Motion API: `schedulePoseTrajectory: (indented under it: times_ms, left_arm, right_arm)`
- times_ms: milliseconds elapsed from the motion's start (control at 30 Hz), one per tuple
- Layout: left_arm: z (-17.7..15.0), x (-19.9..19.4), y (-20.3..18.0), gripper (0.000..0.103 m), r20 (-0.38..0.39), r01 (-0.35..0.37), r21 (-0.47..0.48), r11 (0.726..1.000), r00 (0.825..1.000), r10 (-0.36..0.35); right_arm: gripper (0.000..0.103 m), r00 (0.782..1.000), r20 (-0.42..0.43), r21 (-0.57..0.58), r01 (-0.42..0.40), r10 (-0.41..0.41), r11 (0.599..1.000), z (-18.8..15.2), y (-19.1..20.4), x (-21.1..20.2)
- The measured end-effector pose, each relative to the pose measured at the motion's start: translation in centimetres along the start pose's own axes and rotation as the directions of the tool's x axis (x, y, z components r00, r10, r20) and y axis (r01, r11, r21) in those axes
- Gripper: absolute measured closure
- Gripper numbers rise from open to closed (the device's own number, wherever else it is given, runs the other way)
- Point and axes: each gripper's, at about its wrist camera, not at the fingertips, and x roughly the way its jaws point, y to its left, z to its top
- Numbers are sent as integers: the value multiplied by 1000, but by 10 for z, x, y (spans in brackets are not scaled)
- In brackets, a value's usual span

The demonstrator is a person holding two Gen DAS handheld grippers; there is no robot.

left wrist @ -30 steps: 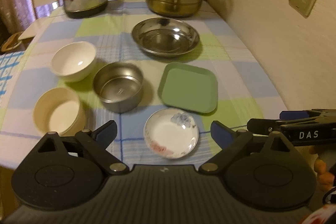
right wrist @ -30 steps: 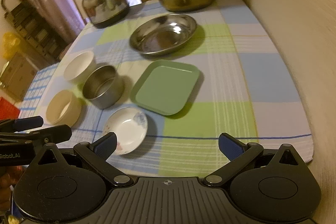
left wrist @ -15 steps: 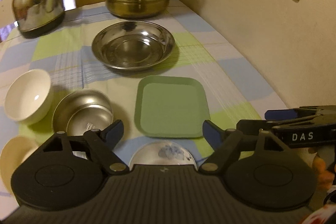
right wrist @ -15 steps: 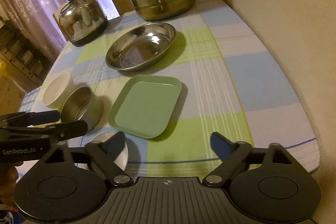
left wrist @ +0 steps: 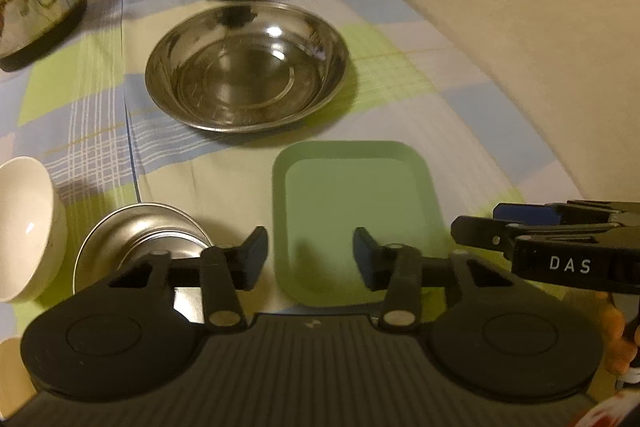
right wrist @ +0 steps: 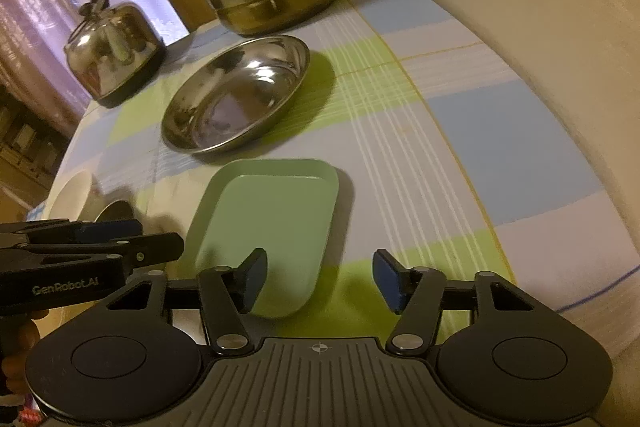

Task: Organize plates and bowls
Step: 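Move the left tool to the square green plate and close on its rim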

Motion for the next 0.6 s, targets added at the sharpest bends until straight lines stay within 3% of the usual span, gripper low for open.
schedulePoseTrajectory:
  times_ms: [600]
  left_arm:
    - [24,53,21,87,-169,4,-2,1000,986,-4]
  right_arm:
    - [71,996,-54,65,68,-65,996,10,2,44]
